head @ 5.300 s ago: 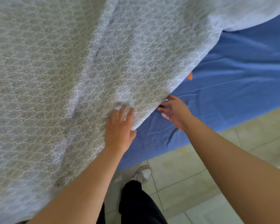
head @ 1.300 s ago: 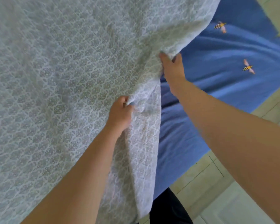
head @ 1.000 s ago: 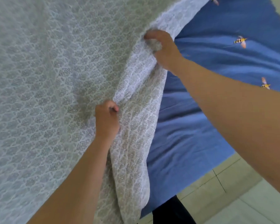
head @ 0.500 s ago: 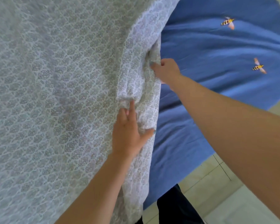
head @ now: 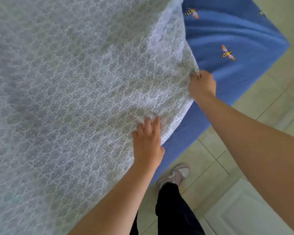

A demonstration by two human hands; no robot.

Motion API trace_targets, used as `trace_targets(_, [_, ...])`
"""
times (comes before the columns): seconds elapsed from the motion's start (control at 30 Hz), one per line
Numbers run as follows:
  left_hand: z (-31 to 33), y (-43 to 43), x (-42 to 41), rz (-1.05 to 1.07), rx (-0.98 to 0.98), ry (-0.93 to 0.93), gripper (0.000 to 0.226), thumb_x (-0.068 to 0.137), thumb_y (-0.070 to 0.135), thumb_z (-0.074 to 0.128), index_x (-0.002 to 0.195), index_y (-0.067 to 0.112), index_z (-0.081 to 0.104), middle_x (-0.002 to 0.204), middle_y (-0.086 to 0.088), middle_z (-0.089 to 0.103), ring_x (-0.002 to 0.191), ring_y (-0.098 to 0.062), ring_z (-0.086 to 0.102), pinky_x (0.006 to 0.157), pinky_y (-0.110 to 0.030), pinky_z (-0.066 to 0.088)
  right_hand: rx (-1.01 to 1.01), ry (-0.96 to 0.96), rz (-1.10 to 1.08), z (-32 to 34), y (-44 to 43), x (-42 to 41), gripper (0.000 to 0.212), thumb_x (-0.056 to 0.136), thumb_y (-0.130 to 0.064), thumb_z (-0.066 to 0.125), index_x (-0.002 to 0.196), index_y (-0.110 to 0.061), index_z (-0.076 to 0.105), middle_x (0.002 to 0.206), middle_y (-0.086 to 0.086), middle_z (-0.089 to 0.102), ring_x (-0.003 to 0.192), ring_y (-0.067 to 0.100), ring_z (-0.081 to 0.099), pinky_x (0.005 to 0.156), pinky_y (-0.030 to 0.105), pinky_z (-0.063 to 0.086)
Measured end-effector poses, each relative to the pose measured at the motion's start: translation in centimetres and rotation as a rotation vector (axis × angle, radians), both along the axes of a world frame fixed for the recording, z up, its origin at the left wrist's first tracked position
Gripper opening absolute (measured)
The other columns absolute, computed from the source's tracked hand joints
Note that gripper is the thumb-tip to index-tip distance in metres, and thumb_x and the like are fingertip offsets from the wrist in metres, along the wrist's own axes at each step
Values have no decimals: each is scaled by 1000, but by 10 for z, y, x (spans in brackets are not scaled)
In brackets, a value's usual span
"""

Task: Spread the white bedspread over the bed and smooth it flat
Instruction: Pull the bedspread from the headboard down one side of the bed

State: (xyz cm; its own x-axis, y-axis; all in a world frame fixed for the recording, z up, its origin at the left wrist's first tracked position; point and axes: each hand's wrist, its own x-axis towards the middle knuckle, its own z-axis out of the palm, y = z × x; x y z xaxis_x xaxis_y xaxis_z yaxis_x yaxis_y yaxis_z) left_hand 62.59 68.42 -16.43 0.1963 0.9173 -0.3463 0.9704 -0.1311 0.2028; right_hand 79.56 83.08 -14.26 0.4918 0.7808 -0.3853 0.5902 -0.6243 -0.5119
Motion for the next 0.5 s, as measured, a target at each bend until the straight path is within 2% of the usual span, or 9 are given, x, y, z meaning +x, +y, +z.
trace_targets(0.13, [11,3,40,16,-33,-94,41,74,5,64,112,11,52,104,-6,54,86,-23,54,58,-28,40,39,-19,14,6,-15,42,41,100,-26,39,62,-22,27,64,-4,35,55,9,33,45,28,19])
trace_targets(0.23, [18,8,66,0,-188,-163,33,83,-1,48,113,14,50,104,-4,55,86,-24,56,64,-33,46,51,-40,-14,3,-39,74,41,100,-26,40,61,-25,27,62,-6,35,55,9,34,47,27,20])
trace_targets(0.27, [18,7,73,-17,-245,-154,29,84,0,46,109,14,50,102,-3,56,81,-23,54,63,-34,45,34,-30,-41,-2,-52,85,39,99,-27,40,62,-23,29,62,-5,37,57,15,38,49,29,24])
trace_targets(0.33, [19,1,87,-74,-350,-98,18,83,1,47,93,16,45,92,-2,52,72,-22,45,60,-31,37,-24,1,-69,-13,-81,110,35,99,-31,42,66,-16,39,64,1,43,67,26,45,56,30,29])
trace_targets(0.37, [18,-3,93,-98,-391,-73,18,82,1,48,87,18,42,85,0,47,70,-21,43,59,-30,34,-52,19,-62,-17,-93,120,34,99,-33,42,71,-13,44,65,2,45,69,28,46,54,30,29])
trace_targets(0.43, [16,-7,99,-119,-453,-55,20,78,0,49,82,18,41,75,4,41,68,-19,43,55,-27,30,-93,60,-23,-21,-108,131,35,98,-36,43,72,-13,45,63,0,46,65,26,47,47,29,26])
trace_targets(0.5, [16,-5,105,-107,-489,-70,17,75,4,54,81,18,47,74,5,46,69,-17,48,53,-24,31,-108,147,14,-21,-107,141,38,97,-36,47,64,-18,38,59,-1,43,58,21,43,47,28,27])
